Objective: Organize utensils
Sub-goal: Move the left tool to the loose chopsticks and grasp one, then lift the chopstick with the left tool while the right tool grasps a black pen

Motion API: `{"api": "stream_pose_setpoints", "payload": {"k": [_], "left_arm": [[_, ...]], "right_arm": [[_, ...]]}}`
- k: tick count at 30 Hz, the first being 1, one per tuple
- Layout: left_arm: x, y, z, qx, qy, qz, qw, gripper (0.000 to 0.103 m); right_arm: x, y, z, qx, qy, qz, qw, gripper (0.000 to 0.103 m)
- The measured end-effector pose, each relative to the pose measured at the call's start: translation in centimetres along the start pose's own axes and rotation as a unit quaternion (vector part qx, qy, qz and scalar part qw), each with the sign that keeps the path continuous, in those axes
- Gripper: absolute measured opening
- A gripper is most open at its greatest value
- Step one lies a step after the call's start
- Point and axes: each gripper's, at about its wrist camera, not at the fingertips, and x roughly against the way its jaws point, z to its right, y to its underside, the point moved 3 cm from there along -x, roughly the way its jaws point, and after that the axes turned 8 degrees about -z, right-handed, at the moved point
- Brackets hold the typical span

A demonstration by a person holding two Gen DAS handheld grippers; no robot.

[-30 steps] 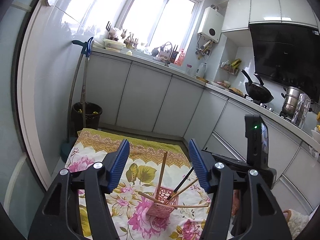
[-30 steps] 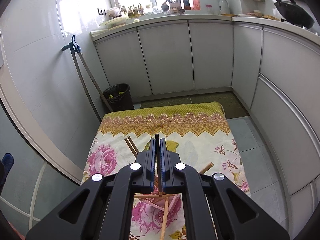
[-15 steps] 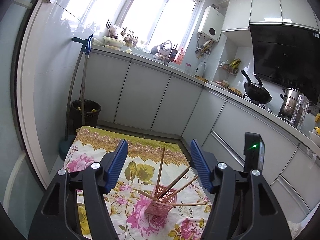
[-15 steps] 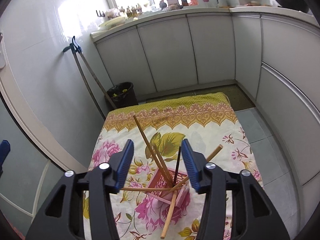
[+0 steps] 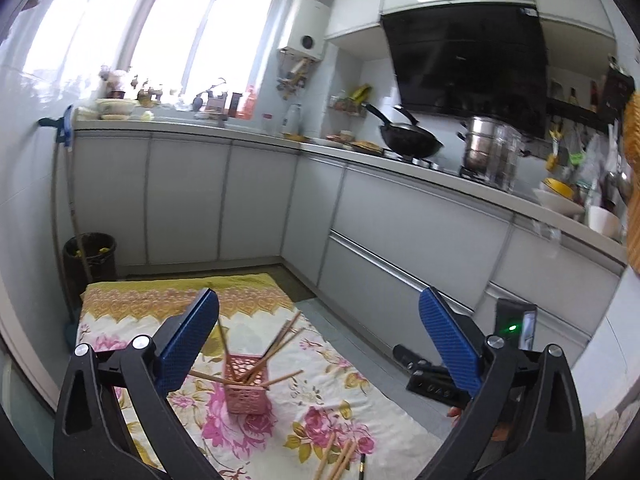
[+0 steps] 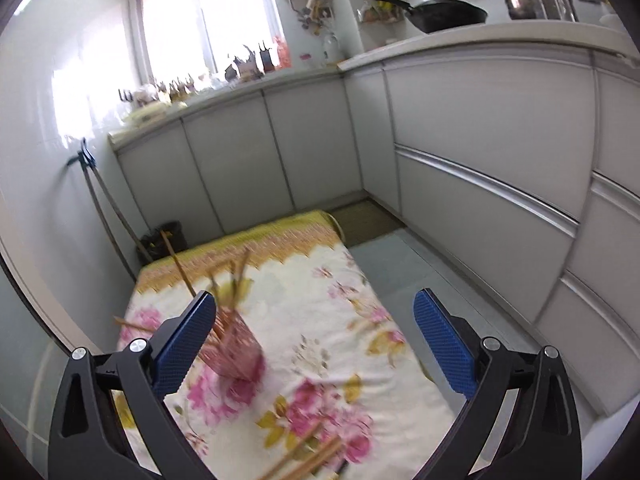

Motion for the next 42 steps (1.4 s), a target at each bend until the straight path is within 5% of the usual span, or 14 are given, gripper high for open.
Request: {"api": "stream_pose_setpoints", "payload": {"k": [4, 9, 12, 17, 19, 22, 25, 30, 35, 39, 42], "left_arm": [[-2.5, 1.6, 4.7, -0.058, 0.059, -0.059, 0.9949, 0.096], [-8.5, 5.1, 8.7, -0.096, 0.089, -0.18, 0.9749, 0.096], [-13.5, 8.2, 9.2, -0.094, 0.097, -0.279, 0.9508, 0.096], [-22.2, 14.6, 7.5, -0.074, 0.045, -0.426, 0.9004, 0.086], [-24.5, 16.8, 6.4, -0.06, 0.028, -0.468, 0.8812, 0.078], [-26.7, 18.7, 5.1, -0.056, 0.009, -0.495, 0.8668, 0.066], [-28.0, 19.8, 4.2, -0.057, -0.001, -0.511, 0.8576, 0.046], [-29.9, 21.4, 2.8, -0.047, -0.013, -0.533, 0.8446, 0.027], [-30.6, 21.6, 1.6, -0.04, -0.021, -0.529, 0.8474, 0.025], [-31.2, 21.9, 1.2, -0.042, -0.022, -0.528, 0.8481, 0.01], [-31.5, 22.4, 0.6, -0.05, -0.034, -0.523, 0.8501, 0.009]], "right_arm": [[-1.8, 6.1, 5.1, -0.035, 0.04, -0.115, 0.992, 0.096], [-3.7, 13.7, 10.3, -0.118, 0.043, -0.257, 0.958, 0.096], [-3.7, 15.8, 10.8, -0.117, 0.053, -0.28, 0.951, 0.096], [-2.7, 15.9, 9.9, -0.06, 0.074, -0.256, 0.962, 0.096], [-2.9, 16.0, 9.7, -0.049, 0.07, -0.264, 0.961, 0.096], [-3.5, 16.5, 9.6, -0.042, 0.064, -0.284, 0.956, 0.096], [-4.0, 16.7, 9.6, -0.046, 0.053, -0.297, 0.952, 0.096], [-4.4, 16.8, 9.3, -0.056, 0.042, -0.308, 0.949, 0.096], [-4.7, 16.7, 8.7, -0.053, 0.04, -0.309, 0.949, 0.096], [-5.1, 16.5, 7.8, -0.046, 0.04, -0.312, 0.948, 0.096], [-5.3, 16.5, 7.2, -0.041, 0.045, -0.309, 0.949, 0.095]]}}
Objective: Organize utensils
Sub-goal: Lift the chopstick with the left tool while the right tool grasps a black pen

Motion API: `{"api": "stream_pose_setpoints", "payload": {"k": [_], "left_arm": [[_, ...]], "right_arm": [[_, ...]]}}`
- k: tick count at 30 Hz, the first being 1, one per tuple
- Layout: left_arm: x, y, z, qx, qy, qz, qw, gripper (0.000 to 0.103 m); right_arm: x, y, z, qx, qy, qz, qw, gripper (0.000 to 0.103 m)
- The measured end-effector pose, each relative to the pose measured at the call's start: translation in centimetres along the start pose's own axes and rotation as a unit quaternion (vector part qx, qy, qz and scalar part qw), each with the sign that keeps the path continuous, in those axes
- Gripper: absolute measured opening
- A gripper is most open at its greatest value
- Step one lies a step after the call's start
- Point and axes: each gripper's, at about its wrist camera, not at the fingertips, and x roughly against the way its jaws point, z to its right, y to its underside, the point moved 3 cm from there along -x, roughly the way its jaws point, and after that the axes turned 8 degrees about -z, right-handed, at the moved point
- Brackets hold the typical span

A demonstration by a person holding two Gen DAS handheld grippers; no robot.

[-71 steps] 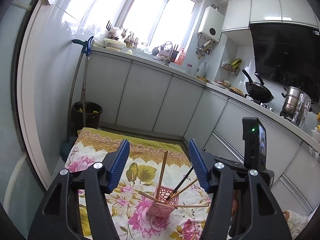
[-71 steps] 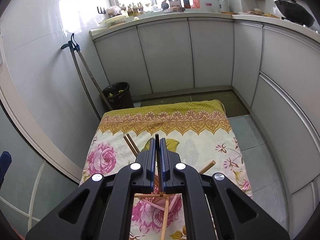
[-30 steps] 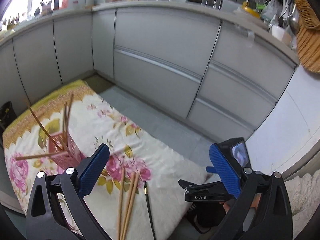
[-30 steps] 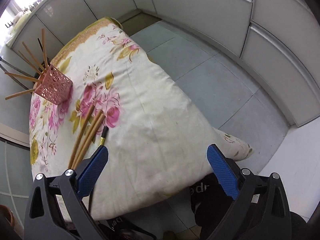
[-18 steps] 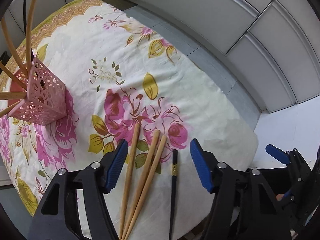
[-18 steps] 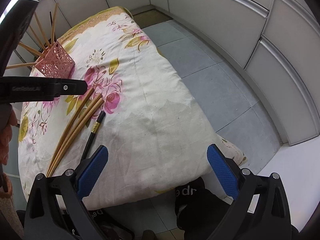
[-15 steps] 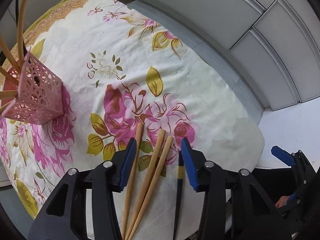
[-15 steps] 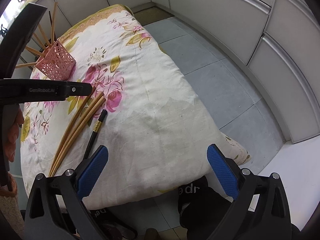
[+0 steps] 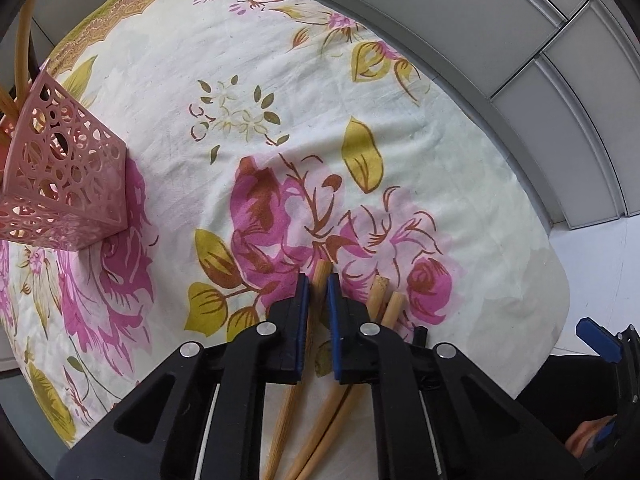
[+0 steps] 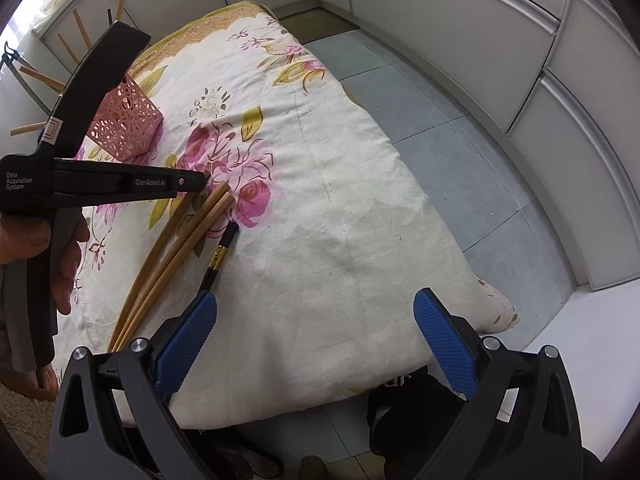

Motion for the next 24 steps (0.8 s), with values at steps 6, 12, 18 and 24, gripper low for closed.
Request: {"api": "stream_pose_setpoints", "payload": {"k": [6, 12, 18, 24], "left_arm": [[0.2, 1.9, -1.3, 0.011, -0.012, 0.034, 0.9993, 0.006], [3.4, 5.6, -2.9, 0.02, -0.019, 0.071, 0.9971, 0.006], [7.7, 9.6, -4.3, 0.039, -0.014, 0.115, 0.9925, 0.006], [11.3, 12.1, -4.9, 0.057, -0.009, 0.155, 0.9862, 0.006]], "right_arm": [[-0.8, -0.7, -0.2, -0.018, 0.014, -0.012, 1.0, 0.094], [-2.3, -1.6, -0.7, -0.037, 0.026, -0.039, 0.998, 0.086], [-3.7, -3.1, -2.3, -0.053, 0.047, -0.064, 0.995, 0.062], [-5.3, -4.3, -4.2, -0.071, 0.073, -0.08, 0.992, 0.047]]}}
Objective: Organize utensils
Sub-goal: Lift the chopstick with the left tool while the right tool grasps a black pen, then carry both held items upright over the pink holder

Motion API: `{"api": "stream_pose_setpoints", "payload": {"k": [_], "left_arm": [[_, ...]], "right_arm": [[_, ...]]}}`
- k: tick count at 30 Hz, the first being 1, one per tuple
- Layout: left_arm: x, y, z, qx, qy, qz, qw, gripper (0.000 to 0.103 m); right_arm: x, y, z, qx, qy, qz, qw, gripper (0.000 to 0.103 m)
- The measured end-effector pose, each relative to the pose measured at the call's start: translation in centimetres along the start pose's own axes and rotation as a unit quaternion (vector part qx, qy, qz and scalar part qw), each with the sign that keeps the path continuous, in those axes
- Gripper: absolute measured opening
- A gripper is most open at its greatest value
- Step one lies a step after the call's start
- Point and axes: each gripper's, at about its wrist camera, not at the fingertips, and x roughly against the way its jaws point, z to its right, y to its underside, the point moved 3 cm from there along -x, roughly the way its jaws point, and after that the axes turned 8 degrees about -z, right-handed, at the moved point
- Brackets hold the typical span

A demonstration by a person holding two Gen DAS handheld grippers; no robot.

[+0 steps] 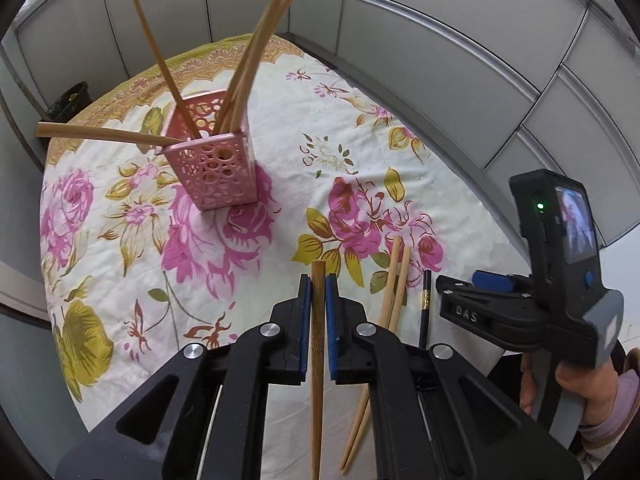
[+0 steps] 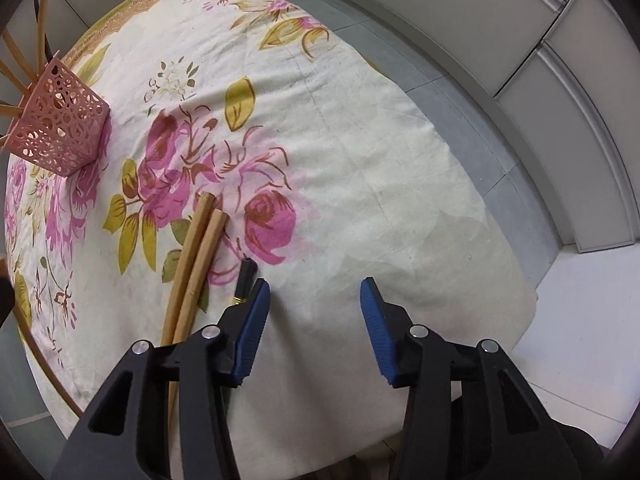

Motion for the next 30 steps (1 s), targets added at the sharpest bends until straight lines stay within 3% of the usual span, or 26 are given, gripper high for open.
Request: {"api": "stream_pose_setpoints", "payload": {"k": [8, 9, 11, 13, 17, 21, 26, 30], "left_arm": [[2.6, 1.2, -2.2, 0.017, -0.001, 0.033, 0.9993, 0.006], [2.9, 1.3, -2.4, 0.02, 0.0, 0.037, 0.9991, 0.006], [3.4, 1.5, -2.9, 0.026, 0.002, 0.044, 0.9987, 0.006], [3.7, 1.7, -3.3, 0.033, 0.002, 0.047, 0.9984, 0.006], [4.3, 1.7, -3.7, 0.04, 0.003, 0.054, 0.9977, 0.006], [4.7, 1.7, -4.0, 0.043, 0.008, 0.061, 0.9972, 0.006], [4.9, 1.9, -4.5, 0.05, 0.009, 0.064, 0.9967, 0.006], [5.4, 2.1, -4.9, 0.053, 0.009, 0.07, 0.9961, 0.006]], "right_arm": [[-0.2, -0.1, -2.8, 0.002, 0.058, 0.034, 0.998, 0.048], [-0.2, -0.1, -2.6, -0.006, 0.048, 0.025, 0.999, 0.049], [-0.3, -0.5, -2.1, -0.024, -0.001, -0.008, 1.0, 0.065], [-0.3, -1.0, -1.8, -0.032, -0.028, -0.028, 0.999, 0.069], [0.0, -1.3, -1.5, -0.036, -0.058, -0.05, 0.996, 0.064], [0.5, -1.5, -1.9, -0.018, -0.055, -0.045, 0.997, 0.052], [1.2, -1.0, -3.7, 0.003, -0.041, -0.035, 0.999, 0.052], [0.5, -0.8, -4.7, 0.016, 0.005, -0.026, 1.0, 0.052]]}}
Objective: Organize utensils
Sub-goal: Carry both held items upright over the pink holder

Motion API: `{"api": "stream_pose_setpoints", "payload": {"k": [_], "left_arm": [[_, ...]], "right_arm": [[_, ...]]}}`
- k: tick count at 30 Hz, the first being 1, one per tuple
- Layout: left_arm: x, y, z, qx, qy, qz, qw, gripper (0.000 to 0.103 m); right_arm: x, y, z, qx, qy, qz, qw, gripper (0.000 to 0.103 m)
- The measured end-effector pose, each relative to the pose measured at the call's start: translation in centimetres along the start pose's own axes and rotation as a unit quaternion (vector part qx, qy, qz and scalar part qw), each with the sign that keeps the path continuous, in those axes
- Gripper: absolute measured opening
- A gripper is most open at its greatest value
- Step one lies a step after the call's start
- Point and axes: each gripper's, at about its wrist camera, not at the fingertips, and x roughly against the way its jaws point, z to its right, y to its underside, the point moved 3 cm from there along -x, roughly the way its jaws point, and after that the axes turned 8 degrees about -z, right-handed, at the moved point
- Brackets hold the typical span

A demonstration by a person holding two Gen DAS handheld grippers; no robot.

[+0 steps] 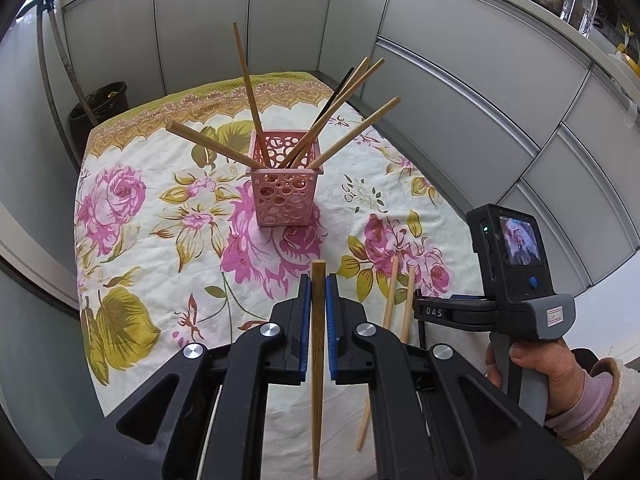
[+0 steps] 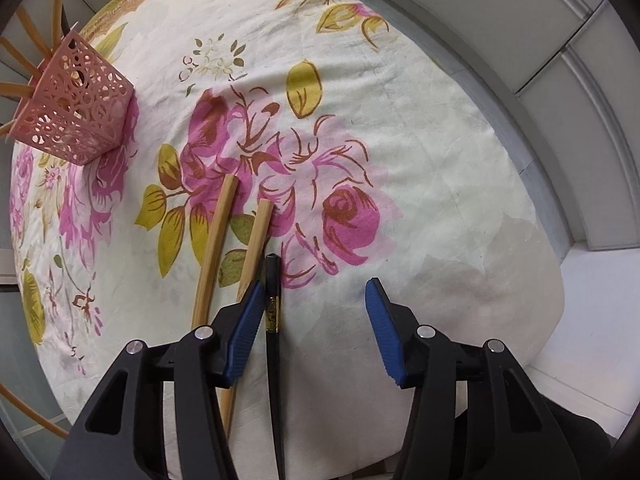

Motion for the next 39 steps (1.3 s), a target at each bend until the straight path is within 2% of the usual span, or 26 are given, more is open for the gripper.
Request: {"api": "stream_pose_setpoints", "payload": {"k": [3, 5, 6, 7, 10, 16, 19, 27, 33, 39], "left_arm": [[0.5, -0.1, -0.2, 0.006, 0.0, 0.011, 0.9999, 0.006], [1.0, -0.3, -0.1, 0.01, 0.002, 0.023, 0.9997, 0.006], [1.2, -0.3, -0.1, 0.011, 0.002, 0.029, 0.9995, 0.006], [1.5, -0.3, 0.1, 0.012, 0.003, 0.036, 0.9993, 0.006], [2.3, 0.1, 0.5, 0.016, 0.001, 0.064, 0.9978, 0.006], [3.7, 1.2, 1.4, 0.036, -0.019, 0.118, 0.9922, 0.006], [4.5, 1.9, 1.9, 0.051, -0.022, 0.143, 0.9881, 0.006], [7.3, 2.7, 3.2, 0.077, -0.018, 0.214, 0.9736, 0.006], [9.2, 1.6, 4.2, 0.072, -0.034, 0.247, 0.9659, 0.006], [11.1, -2.0, 4.4, 0.067, -0.044, 0.272, 0.9591, 0.006]], "right_arm": [[-0.1, 0.4, -1.5, 0.016, 0.024, 0.027, 0.999, 0.048], [0.1, 0.5, -2.3, 0.02, 0.019, 0.045, 0.999, 0.032], [0.1, 0.6, -2.7, 0.029, 0.019, 0.056, 0.998, 0.014], [0.2, 0.8, -3.1, 0.041, 0.022, 0.066, 0.997, 0.009], [0.3, 1.8, -3.5, 0.053, 0.024, 0.099, 0.993, 0.008], [2.8, 5.5, -1.4, 0.063, -0.027, 0.181, 0.981, 0.007], [5.8, 7.5, 0.0, 0.071, -0.051, 0.237, 0.968, 0.007], [12.6, 7.6, 3.5, 0.083, -0.109, 0.349, 0.927, 0.007], [16.5, 7.8, 4.7, 0.077, -0.143, 0.387, 0.907, 0.007], [19.6, 6.7, 4.3, 0.084, -0.164, 0.41, 0.893, 0.007]]}}
